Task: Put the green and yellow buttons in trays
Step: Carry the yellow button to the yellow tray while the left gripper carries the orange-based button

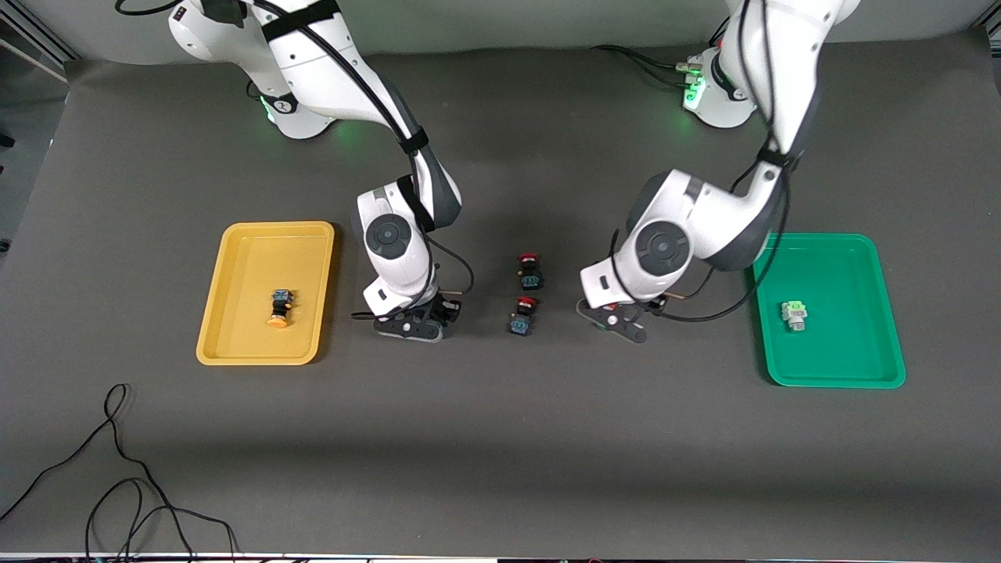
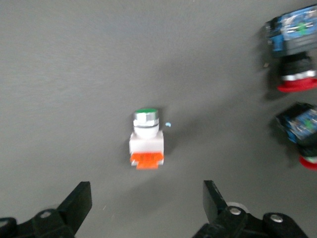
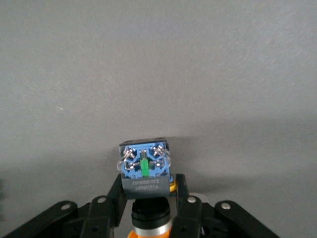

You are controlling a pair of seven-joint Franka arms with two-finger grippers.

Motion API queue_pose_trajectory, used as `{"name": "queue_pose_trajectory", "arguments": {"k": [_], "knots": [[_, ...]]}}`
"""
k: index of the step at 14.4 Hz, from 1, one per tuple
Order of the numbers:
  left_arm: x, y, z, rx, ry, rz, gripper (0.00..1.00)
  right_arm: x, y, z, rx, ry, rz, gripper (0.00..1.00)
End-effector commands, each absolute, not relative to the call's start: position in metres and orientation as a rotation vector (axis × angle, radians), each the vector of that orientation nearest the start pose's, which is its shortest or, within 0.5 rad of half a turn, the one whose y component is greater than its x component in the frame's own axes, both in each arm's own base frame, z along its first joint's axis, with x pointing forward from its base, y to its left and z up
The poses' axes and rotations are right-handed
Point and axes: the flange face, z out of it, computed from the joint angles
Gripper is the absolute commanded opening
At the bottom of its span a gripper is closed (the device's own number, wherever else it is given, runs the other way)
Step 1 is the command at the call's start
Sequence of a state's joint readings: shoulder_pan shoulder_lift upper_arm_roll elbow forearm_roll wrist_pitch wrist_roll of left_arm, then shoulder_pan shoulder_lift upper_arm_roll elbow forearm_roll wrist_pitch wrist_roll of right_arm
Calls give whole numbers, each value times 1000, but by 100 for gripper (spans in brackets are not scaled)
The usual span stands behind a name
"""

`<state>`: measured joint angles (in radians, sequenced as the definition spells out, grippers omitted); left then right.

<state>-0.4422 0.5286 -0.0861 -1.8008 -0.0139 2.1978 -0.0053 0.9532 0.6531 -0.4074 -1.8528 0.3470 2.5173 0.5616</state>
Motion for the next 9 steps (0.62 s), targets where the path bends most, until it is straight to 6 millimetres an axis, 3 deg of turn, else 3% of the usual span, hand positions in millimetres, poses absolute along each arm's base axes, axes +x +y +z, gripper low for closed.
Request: {"name": "queue_pose_trajectory", "arguments": {"k": [1,4,5,6,9], "knots": [[549,-332,200,-3038,720,185,100,556,324,261,-3076,402,-60,0],[549,-331,187,-3024,689,170,96,568,267,324,-3126,384,39,0],[550,-328,187,-3025,680,174,85,571,246,344,-3137,361,48,0],[551,-327,187,-3025,671,176,69,573,226,360,-3138,335,70,0],[552,-326,192,-3042,564,178,17,577,143,385,-3116,249,96,0]]}}
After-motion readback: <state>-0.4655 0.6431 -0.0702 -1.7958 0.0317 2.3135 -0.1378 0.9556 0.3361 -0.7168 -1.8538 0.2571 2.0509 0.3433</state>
